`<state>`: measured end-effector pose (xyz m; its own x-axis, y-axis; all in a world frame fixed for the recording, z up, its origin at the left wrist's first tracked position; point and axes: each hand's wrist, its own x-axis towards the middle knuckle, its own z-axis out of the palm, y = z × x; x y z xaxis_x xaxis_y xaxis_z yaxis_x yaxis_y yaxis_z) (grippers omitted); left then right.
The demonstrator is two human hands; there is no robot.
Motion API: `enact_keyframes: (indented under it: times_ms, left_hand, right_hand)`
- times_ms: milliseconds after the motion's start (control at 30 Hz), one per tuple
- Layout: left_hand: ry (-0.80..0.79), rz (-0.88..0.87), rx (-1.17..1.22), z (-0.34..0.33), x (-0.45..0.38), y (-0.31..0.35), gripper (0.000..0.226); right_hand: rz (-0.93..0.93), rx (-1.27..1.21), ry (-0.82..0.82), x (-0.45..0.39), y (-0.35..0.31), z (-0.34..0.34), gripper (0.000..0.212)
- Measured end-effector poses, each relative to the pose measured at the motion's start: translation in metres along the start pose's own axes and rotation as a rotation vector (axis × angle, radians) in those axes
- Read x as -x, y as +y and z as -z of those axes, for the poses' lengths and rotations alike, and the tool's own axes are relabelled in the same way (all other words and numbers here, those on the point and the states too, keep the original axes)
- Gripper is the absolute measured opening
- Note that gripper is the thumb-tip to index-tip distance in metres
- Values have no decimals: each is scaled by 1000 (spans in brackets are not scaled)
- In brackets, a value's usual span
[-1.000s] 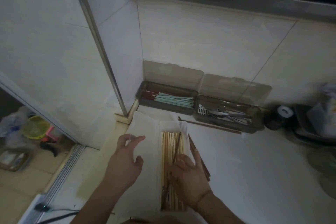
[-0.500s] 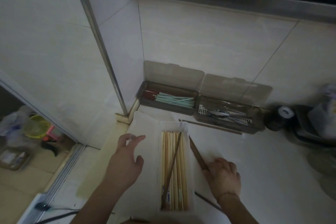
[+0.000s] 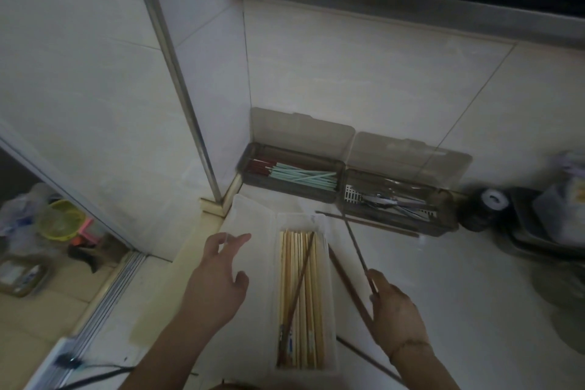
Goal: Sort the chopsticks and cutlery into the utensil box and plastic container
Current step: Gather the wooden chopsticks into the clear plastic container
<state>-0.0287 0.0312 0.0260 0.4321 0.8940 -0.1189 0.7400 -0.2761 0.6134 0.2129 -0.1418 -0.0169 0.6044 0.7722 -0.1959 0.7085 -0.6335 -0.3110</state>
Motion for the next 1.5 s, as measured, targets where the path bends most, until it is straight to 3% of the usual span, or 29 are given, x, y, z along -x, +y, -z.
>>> enact_keyframes:
  times_ms: [100, 233, 367, 500, 567, 733, 833, 1067, 1267, 1367, 1433, 1500]
  left_hand:
    - [-6, -2, -6, 0, 0, 0, 65]
    - [1, -2, -10, -1, 0, 1, 64]
    - [9, -13, -4, 0, 0, 2, 64]
    - [2, -13, -14, 2, 1, 3, 64]
    - [-3, -6, -12, 2, 1, 4, 64]
    - [7, -9, -20, 1, 2, 5, 65]
    - [10, -4, -22, 1, 2, 4, 65]
    - [10, 8, -19, 0, 1, 5, 64]
    - [-2, 8, -17, 0, 1, 4, 64]
    - [-6, 6, -15, 0, 1, 3, 64]
    - [-4, -3, -7, 1, 1, 2, 64]
    - [0, -5, -2, 1, 1, 2, 64]
  right_hand:
    - [221, -76, 91, 12, -5, 20, 44]
    - [571, -197, 260, 29, -29, 41, 27]
    - [728, -104, 248, 27, -58, 27, 9]
    - [708, 229, 39, 21, -70, -6, 4]
    - [694, 334, -55, 24, -76, -13, 16]
    - [714, 390, -110, 29, -80, -14, 12]
    - [702, 350, -144, 26, -75, -22, 31]
    - [732, 320, -114, 27, -84, -26, 19]
    - [796, 287, -67, 22, -79, -31, 20]
    - [857, 85, 8, 19, -62, -28, 18]
    - [867, -94, 170, 16, -50, -24, 22]
    - [739, -305, 336, 14, -36, -22, 20]
